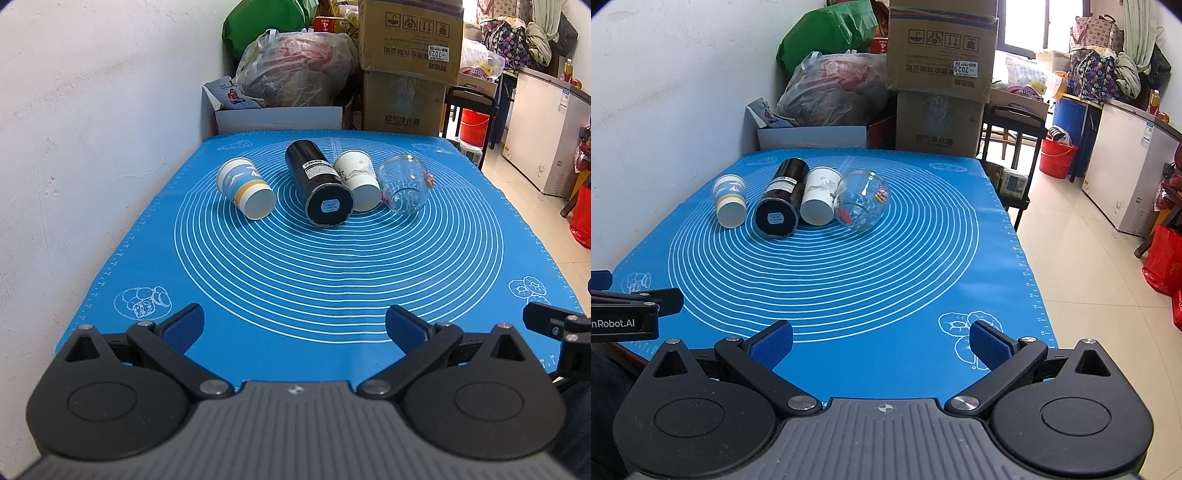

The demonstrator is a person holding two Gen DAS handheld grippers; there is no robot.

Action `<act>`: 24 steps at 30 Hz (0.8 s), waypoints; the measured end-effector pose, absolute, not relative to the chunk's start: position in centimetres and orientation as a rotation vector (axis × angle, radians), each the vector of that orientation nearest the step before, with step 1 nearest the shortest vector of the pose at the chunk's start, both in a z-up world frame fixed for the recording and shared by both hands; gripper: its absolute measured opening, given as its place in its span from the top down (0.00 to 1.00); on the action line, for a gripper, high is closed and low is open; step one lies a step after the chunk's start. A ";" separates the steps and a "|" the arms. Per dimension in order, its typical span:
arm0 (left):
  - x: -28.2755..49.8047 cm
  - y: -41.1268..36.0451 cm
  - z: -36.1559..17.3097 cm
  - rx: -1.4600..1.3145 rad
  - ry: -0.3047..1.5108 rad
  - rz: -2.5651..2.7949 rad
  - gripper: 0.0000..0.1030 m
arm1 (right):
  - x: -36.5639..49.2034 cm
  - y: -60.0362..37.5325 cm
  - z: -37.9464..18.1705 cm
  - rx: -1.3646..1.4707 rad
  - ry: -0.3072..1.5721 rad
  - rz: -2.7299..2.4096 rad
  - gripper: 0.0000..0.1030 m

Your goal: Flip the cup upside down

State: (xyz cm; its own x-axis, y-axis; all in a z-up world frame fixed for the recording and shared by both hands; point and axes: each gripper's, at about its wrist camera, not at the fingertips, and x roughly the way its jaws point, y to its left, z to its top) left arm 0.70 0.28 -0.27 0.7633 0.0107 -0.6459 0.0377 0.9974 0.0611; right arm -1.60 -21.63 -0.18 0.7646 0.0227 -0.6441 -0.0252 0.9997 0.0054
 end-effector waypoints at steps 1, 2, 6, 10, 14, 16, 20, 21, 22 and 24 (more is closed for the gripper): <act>0.7 0.3 -0.3 0.071 0.702 -0.015 0.00 | -1.6 -21.8 -0.2 -0.001 0.699 0.028 0.00; 0.7 0.3 -0.3 0.071 0.703 -0.014 0.00 | -1.6 -21.8 -0.2 0.001 0.698 0.030 0.00; 0.8 0.3 -0.3 0.072 0.703 -0.013 0.00 | -1.5 -22.0 -0.2 0.000 0.696 0.030 0.00; 1.1 0.2 -0.3 0.072 0.700 -0.015 0.00 | -1.3 -22.2 -0.4 0.010 0.696 0.035 0.00; 1.4 0.0 -0.3 0.074 0.699 -0.014 0.00 | -0.9 -22.4 -0.5 0.015 0.696 0.040 0.00; 1.7 -0.2 -0.3 0.077 0.697 -0.015 0.00 | -0.6 -22.5 -0.5 0.014 0.696 0.040 0.00; 2.5 -0.9 -0.1 0.083 0.688 -0.022 0.00 | 0.1 -22.9 -0.6 0.020 0.694 0.036 0.00; 2.7 -1.1 -0.1 0.087 0.683 -0.025 0.00 | 0.2 -23.0 -0.6 0.020 0.692 0.034 0.00; 3.0 -1.4 0.0 0.091 0.678 -0.028 0.00 | 0.5 -23.2 -0.6 0.022 0.690 0.031 0.00; 3.7 -2.0 0.1 0.100 0.669 -0.032 0.00 | 1.0 -23.7 -0.6 0.026 0.687 0.025 0.00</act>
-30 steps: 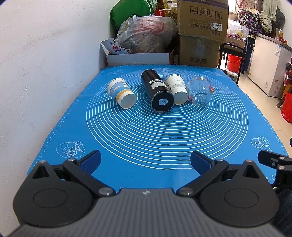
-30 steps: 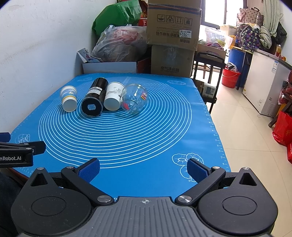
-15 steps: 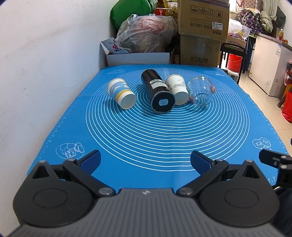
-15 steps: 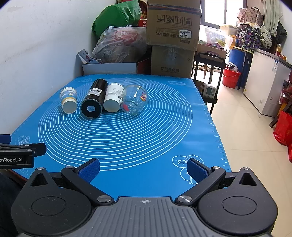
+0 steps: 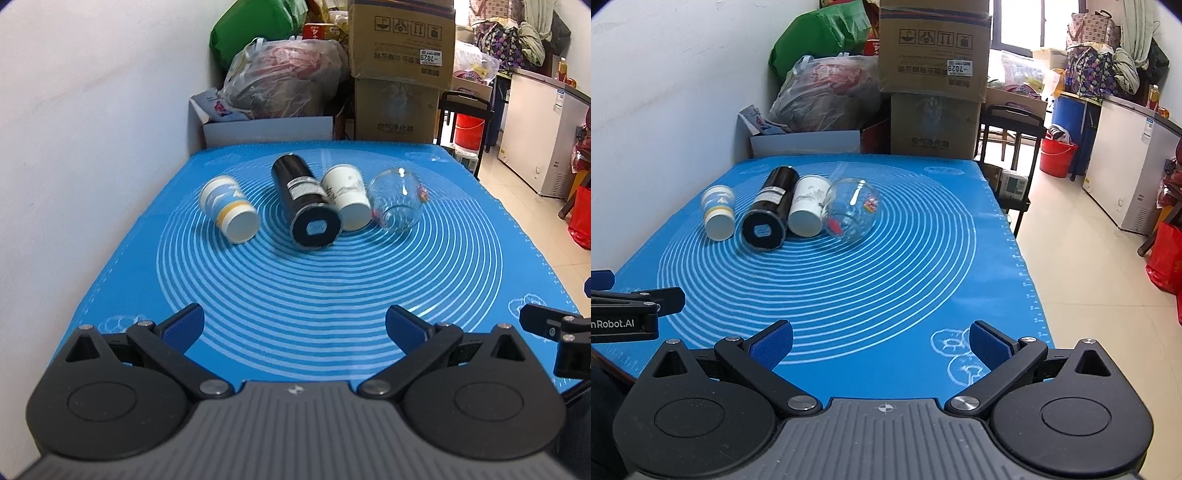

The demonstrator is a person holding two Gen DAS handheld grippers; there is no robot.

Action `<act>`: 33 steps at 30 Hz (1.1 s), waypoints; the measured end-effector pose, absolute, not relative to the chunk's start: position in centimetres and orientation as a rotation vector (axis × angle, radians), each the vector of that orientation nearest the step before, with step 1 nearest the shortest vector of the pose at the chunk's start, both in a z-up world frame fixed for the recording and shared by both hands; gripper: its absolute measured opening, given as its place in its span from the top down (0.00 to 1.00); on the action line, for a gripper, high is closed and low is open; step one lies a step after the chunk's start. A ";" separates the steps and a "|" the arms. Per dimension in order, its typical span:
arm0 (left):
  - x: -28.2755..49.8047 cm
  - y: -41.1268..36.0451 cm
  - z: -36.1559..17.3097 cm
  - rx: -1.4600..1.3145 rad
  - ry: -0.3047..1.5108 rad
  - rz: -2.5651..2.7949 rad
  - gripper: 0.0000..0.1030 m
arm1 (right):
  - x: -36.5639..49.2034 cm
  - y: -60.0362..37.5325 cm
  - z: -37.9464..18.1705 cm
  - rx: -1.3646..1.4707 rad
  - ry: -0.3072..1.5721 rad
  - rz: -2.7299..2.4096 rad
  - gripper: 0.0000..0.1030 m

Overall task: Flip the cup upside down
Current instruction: 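Move the right tool to the clear glass jar and close its fingers on it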

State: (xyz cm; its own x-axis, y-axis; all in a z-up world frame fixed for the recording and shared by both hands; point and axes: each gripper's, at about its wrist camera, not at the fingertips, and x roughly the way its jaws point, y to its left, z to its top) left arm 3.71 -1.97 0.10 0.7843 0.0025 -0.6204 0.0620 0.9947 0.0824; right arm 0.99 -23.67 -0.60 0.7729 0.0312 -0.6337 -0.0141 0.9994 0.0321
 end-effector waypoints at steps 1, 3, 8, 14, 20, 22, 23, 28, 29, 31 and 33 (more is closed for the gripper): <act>4.1 -2.3 0.1 0.103 0.663 -0.036 0.00 | 1.2 -23.9 -0.6 0.027 0.685 0.021 0.00; 5.0 -2.8 0.3 0.102 0.652 -0.042 0.00 | 1.9 -24.5 -0.5 0.029 0.680 0.011 0.00; 8.4 -5.0 0.2 0.116 0.628 -0.072 0.00 | 4.0 -26.5 -0.7 0.024 0.679 -0.026 0.00; 14.3 -8.7 -0.6 0.090 0.613 -0.112 0.00 | 7.2 -30.2 -2.0 0.024 0.703 -0.077 0.00; 19.9 -12.7 -1.6 0.089 0.619 -0.127 0.00 | 10.1 -33.8 -3.6 0.036 0.724 -0.115 0.00; 21.4 -13.6 -2.2 0.087 0.632 -0.132 0.00 | 10.9 -34.7 -4.1 0.039 0.730 -0.121 0.00; 22.2 -14.1 -2.6 0.085 0.639 -0.132 0.00 | 11.3 -35.1 -4.3 0.040 0.733 -0.123 0.00; 24.6 -15.3 -3.9 0.075 0.678 -0.131 0.00 | 12.8 -36.4 -5.2 0.048 0.744 -0.124 0.00; 25.0 -15.5 -4.0 0.071 0.684 -0.132 0.00 | 13.0 -36.6 -5.2 0.051 0.745 -0.121 0.00; 25.6 -16.0 -4.5 0.084 0.701 -0.127 0.00 | 13.4 -36.8 -5.5 0.055 0.747 -0.116 0.00; 26.1 -16.2 -5.0 0.088 0.728 -0.120 0.00 | 13.6 -36.8 -5.6 0.057 0.752 -0.110 0.00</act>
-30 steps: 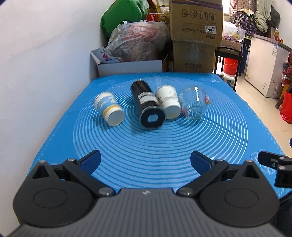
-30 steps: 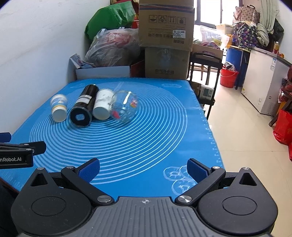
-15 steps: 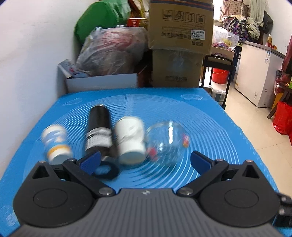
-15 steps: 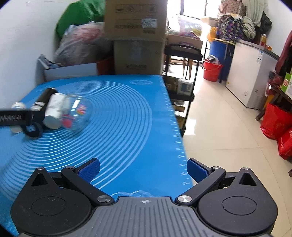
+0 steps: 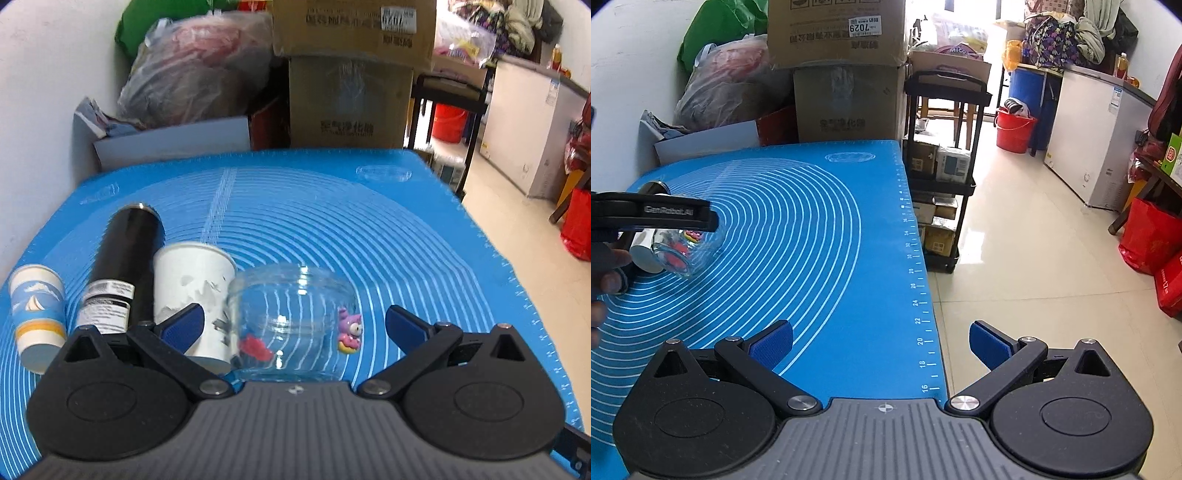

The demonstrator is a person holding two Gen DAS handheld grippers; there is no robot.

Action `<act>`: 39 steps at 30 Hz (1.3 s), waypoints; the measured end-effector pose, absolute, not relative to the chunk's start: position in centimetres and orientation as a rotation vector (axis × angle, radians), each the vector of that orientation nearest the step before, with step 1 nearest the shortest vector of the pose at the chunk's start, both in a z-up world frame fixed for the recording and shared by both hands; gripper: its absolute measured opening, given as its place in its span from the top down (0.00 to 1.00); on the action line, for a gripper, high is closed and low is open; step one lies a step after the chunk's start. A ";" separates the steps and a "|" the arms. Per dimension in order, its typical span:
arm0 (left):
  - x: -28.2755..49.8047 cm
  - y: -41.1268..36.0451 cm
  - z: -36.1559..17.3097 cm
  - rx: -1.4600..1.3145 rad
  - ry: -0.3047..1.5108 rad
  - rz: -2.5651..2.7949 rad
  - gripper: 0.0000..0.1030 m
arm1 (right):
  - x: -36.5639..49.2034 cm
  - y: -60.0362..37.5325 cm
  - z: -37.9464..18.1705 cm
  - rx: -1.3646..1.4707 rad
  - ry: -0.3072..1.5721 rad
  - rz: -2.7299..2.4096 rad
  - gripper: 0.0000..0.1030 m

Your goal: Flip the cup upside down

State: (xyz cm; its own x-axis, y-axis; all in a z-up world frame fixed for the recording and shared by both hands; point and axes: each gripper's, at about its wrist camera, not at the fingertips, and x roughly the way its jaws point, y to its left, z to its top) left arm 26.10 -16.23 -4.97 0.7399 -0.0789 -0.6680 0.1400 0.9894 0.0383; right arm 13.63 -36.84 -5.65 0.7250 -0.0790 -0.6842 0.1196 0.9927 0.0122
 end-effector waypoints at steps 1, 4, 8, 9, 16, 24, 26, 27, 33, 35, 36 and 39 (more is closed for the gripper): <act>26.3 -16.3 -5.2 0.084 0.736 -0.121 0.00 | 13.8 -36.8 -5.8 0.058 0.754 -0.105 0.00; 26.6 -16.5 -5.4 0.097 0.729 -0.112 0.00 | 14.0 -36.7 -6.0 0.059 0.758 -0.096 0.00; 27.3 -16.8 -5.9 0.109 0.778 -0.093 0.18 | 14.2 -36.4 -6.2 0.060 0.763 -0.087 0.00; 27.3 -16.7 -6.0 0.111 0.782 -0.083 0.20 | 14.2 -36.3 -6.2 0.061 0.763 -0.085 0.00; 26.9 -16.1 -5.7 0.092 0.788 -0.086 0.24 | 14.0 -36.0 -6.1 0.056 0.767 -0.076 0.00; 24.9 -15.5 -5.3 0.076 0.789 -0.110 0.24 | 13.2 -35.2 -5.4 0.041 0.763 -0.043 0.00; 24.3 -15.2 -5.3 0.069 0.795 -0.127 0.24 | 12.9 -34.9 -5.2 0.036 0.761 -0.033 0.00; 23.9 -15.2 -5.3 0.075 0.787 -0.130 0.24 | 12.7 -34.7 -5.1 0.033 0.760 -0.029 0.00; 21.6 -14.9 -4.6 0.069 0.777 -0.160 0.24 | 11.2 -34.0 -4.6 0.022 0.761 -0.012 0.00; 20.6 -14.6 -4.1 0.080 0.762 -0.164 0.24 | 10.6 -33.7 -4.5 0.017 0.762 -0.006 0.00; 20.1 -14.4 -3.8 0.080 0.758 -0.166 0.24 | 10.3 -33.6 -4.4 0.015 0.762 -0.001 0.00; 18.5 -13.7 -3.1 0.084 0.746 -0.168 0.24 | 9.4 -33.0 -4.1 0.008 0.760 0.023 0.00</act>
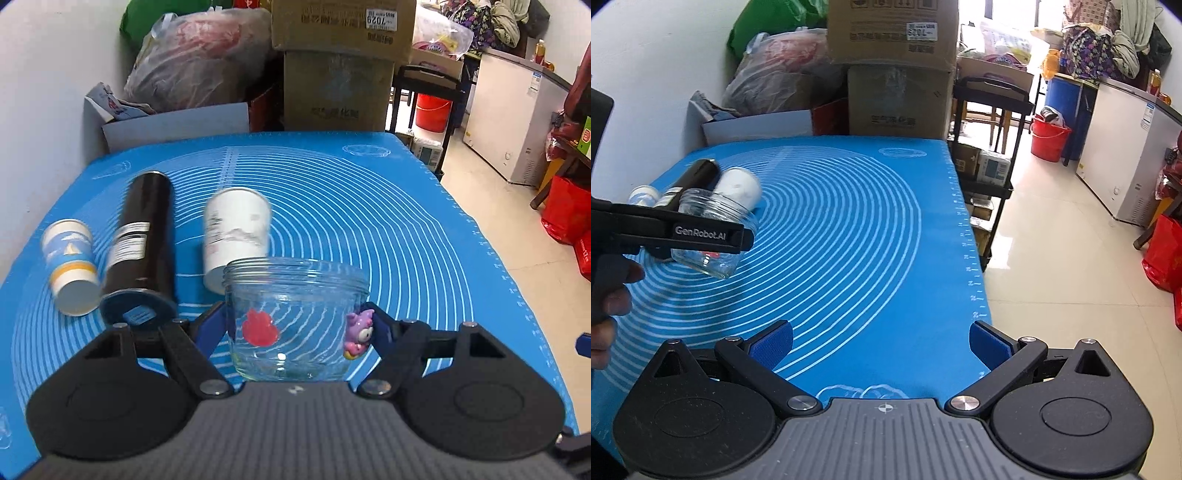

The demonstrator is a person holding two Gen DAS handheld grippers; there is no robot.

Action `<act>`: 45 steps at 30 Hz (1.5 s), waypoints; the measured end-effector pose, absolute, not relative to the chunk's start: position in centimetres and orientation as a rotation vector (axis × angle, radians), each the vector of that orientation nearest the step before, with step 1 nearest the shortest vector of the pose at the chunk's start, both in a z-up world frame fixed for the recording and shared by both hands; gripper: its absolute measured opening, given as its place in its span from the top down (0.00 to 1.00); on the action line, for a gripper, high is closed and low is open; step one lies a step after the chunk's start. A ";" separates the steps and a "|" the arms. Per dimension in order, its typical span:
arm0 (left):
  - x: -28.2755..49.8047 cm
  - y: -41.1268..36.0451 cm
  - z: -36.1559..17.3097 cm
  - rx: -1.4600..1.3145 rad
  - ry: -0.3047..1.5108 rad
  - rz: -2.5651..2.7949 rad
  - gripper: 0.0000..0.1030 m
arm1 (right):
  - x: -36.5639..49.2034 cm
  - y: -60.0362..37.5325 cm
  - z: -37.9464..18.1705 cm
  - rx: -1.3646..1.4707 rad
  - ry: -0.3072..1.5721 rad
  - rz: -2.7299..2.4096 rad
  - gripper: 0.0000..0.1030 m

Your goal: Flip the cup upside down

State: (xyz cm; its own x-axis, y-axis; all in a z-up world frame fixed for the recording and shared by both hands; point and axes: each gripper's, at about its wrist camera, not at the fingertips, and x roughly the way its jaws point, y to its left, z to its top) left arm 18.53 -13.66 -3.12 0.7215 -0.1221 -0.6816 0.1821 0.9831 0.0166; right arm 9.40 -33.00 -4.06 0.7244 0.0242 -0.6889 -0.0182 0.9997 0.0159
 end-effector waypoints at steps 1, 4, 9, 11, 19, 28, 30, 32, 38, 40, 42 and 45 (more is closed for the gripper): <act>18.0 -13.4 -2.9 0.092 0.743 -0.166 0.24 | 9.0 -32.8 -4.0 0.006 0.758 0.029 0.00; 16.5 -12.6 -2.6 0.109 0.741 -0.159 0.24 | 8.1 -32.2 -3.6 0.009 0.754 0.043 0.00; 14.6 -11.1 -3.4 0.128 0.774 -0.124 0.24 | 6.4 -31.1 -3.5 0.011 0.757 0.064 0.00; 14.0 -10.3 -4.0 0.124 0.798 -0.109 0.24 | 5.8 -30.6 -3.5 0.008 0.760 0.072 0.00; 13.2 -8.8 -5.0 0.131 0.836 -0.089 0.24 | 4.4 -29.2 -3.7 -0.006 0.774 0.085 0.00; 13.4 -8.8 -5.2 0.127 0.832 -0.095 0.23 | 4.2 -29.0 -3.8 -0.013 0.783 0.075 0.00; 13.5 -8.8 -5.3 0.129 0.832 -0.095 0.23 | 4.3 -29.1 -3.9 -0.013 0.785 0.073 0.00; 13.5 -8.9 -5.1 0.135 0.824 -0.088 0.23 | 4.4 -29.1 -3.9 -0.015 0.787 0.069 0.00; 13.3 -8.8 -3.9 0.127 0.773 -0.089 0.17 | 4.8 -29.1 -4.1 -0.020 0.796 0.070 0.00; 13.4 -8.7 -3.7 0.116 0.778 -0.091 0.17 | 4.9 -29.0 -4.1 -0.021 0.795 0.071 0.00; 13.3 -8.5 -3.5 0.107 0.777 -0.089 0.17 | 4.9 -29.0 -4.1 -0.024 0.795 0.072 0.00; 13.1 -8.3 -3.1 0.092 0.778 -0.096 0.17 | 4.9 -29.0 -4.1 -0.031 0.797 0.075 0.00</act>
